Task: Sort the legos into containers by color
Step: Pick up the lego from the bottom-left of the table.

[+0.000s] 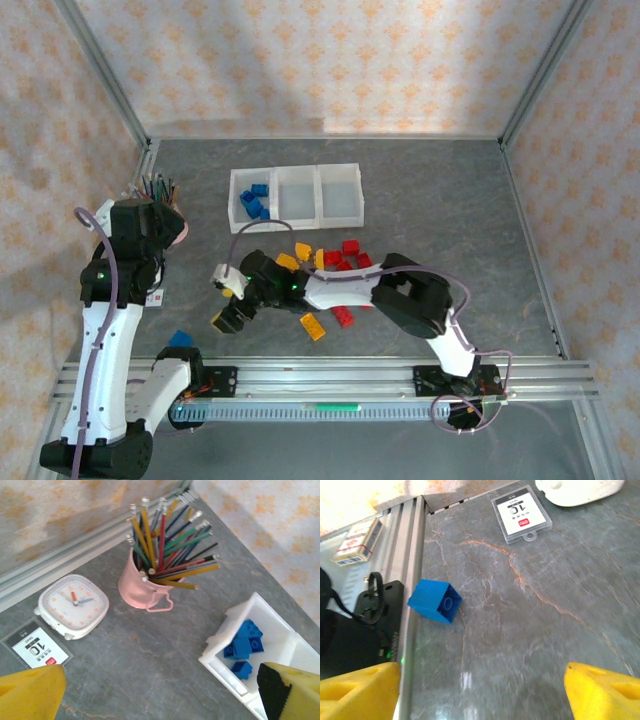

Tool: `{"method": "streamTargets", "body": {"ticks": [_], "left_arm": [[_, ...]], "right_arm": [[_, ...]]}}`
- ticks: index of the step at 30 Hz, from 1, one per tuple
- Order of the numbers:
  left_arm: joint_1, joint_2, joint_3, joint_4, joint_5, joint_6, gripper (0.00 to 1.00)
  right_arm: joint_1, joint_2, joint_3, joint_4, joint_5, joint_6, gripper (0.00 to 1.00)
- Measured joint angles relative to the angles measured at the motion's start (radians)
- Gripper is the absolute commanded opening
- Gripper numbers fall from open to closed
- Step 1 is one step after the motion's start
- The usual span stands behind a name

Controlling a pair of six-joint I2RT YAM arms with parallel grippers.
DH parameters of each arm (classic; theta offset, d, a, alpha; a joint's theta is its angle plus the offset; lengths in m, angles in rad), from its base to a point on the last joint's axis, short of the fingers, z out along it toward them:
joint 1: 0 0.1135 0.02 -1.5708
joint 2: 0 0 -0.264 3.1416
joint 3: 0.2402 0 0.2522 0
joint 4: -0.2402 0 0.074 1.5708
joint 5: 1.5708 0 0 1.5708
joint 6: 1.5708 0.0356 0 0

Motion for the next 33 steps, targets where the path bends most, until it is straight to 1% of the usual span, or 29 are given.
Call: {"method": "streamTargets", "body": {"ticks": [3, 7, 14, 21, 25, 30, 33], "left_arm": [[0.0, -0.006, 0.023, -0.003, 0.048, 0.036, 0.99], [0.0, -0.018, 0.052, -0.004, 0.107, 0.073, 0.99], [0.0, -0.021, 0.064, -0.006, 0.159, 0.126, 0.99], [0.0, -0.021, 0.064, -0.007, 0.169, 0.148, 0.99], [0.0, -0.021, 0.064, -0.006, 0.17, 0.148, 0.99], [0.0, -0.027, 0.064, -0.007, 0.169, 0.148, 0.99], [0.0, -0.032, 0.064, -0.007, 0.169, 0.148, 0.99]], "right_arm": [[0.022, 0.059, 0.029, 0.038, -0.004, -0.043, 0.84], [0.054, 0.147, 0.113, 0.078, -0.003, -0.092, 0.83], [0.095, 0.259, 0.218, 0.153, -0.018, -0.151, 0.83], [0.097, 0.331, 0.285, 0.184, -0.092, -0.208, 0.82], [0.099, 0.361, 0.326, 0.182, -0.134, -0.24, 0.79], [0.101, 0.416, 0.394, 0.172, -0.166, -0.27, 0.75], [0.101, 0.446, 0.427, 0.164, -0.182, -0.28, 0.69]]}}
